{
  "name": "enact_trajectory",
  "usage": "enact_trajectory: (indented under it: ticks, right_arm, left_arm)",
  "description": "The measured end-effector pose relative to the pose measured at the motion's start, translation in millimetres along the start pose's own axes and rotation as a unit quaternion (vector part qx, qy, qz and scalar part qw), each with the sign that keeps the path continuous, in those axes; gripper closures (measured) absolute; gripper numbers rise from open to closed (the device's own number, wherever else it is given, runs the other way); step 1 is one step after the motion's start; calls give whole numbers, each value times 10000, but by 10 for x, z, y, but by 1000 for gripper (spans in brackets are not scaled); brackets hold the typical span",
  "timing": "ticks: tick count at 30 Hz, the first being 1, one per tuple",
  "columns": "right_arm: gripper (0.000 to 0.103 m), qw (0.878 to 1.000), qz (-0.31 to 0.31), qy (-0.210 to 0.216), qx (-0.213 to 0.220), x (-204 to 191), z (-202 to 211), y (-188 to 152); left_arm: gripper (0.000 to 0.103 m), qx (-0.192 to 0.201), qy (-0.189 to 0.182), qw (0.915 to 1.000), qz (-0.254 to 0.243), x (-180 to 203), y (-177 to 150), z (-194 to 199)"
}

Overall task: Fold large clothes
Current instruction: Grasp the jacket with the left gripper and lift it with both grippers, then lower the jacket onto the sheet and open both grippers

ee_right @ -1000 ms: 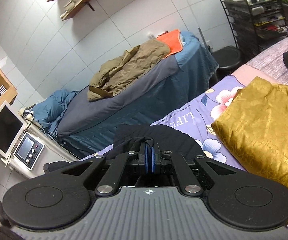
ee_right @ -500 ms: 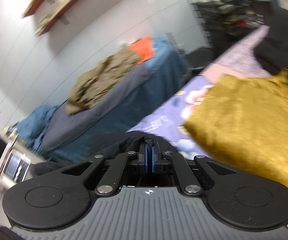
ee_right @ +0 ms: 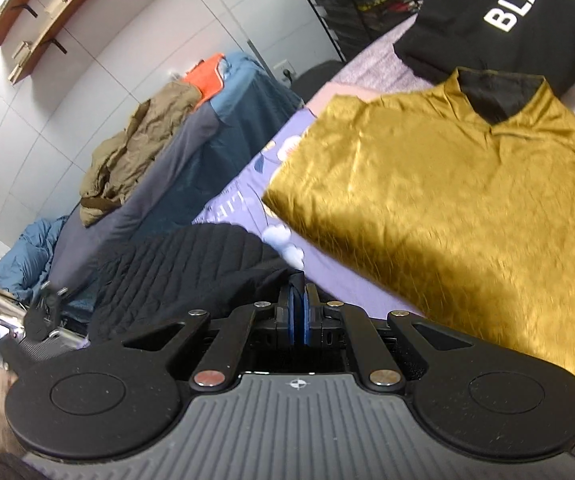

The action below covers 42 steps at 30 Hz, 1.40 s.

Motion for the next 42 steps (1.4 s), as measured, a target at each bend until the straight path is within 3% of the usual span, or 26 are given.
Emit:
enact_trajectory:
  ticks: [3,4,7,10,13,16,18,21,24,27,29,32,35,39,40,42]
  right_arm:
    - [97,10000,-55,-16,-17,8,-3,-71]
    - [97,10000,-76,1,-19,17,-3,-90]
    - [97,9999,-121,10,-24,47,-4,-100]
    - [97,9999,-120,8,3,49,-13,-66]
    - [97,9999,-49,115,28,-24,-14,-1]
    - [97,9989,173,395,187,-184,62,88]
    - [97,9955,351,828,298,-338,173,175]
    - [97,9819,426,1817,309,-527,369,313]
    - [97,9539,685,2907,294,-756,652,443]
    - [97,9169,1094,3816,410,-1017,999,554]
    - [97,8889,1261,4375,512,-1163,1221,634]
    - [97,8352,1253,5312,679,-1302,1508,807]
    - [97,7927,1153,5932,801,-1393,1693,978]
    - [97,7425,1357,6490,956,-1568,1910,1116]
    - [97,7301,1409,6613,994,-1620,1942,1143]
    - [97,7184,1422,6731,1030,-1679,1964,1195]
  left_arm:
    - [0,-183,-58,9994,291,-18,29,-123]
    - [23,-247,-91,9980,568,-53,34,-123]
    - [52,-228,-111,9893,1435,-230,66,8]
    - [63,-38,-77,9719,2353,-509,64,246]
    - [66,245,-54,9433,3309,-696,20,654]
    - [66,534,1,9037,4248,-915,-86,1117]
    - [66,690,84,8759,4775,-1057,-207,1482]
    - [66,987,331,8448,5248,-1265,-303,2076]
    - [66,1338,689,8265,5424,-1431,-326,2804]
    - [66,1559,987,8127,5527,-1554,-342,3451]
    - [66,1760,1140,7999,5624,-1591,-329,3844]
    - [66,2026,1258,7766,5831,-1601,-334,4394]
    - [66,2228,1366,7653,5883,-1597,-295,4868]
    - [66,2446,1510,7601,5828,-1615,-224,5214]
    - [66,2497,1528,7548,5870,-1631,-260,5250]
    - [66,2529,1635,7365,6057,-1722,-384,5220]
Point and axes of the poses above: each gripper's, at about its wrist camera, not at the fingertips, and z roughly against the way its jaws point, x to its right, y to its top, the point moved 1 cm from there along -z, roughly the way its jaws point
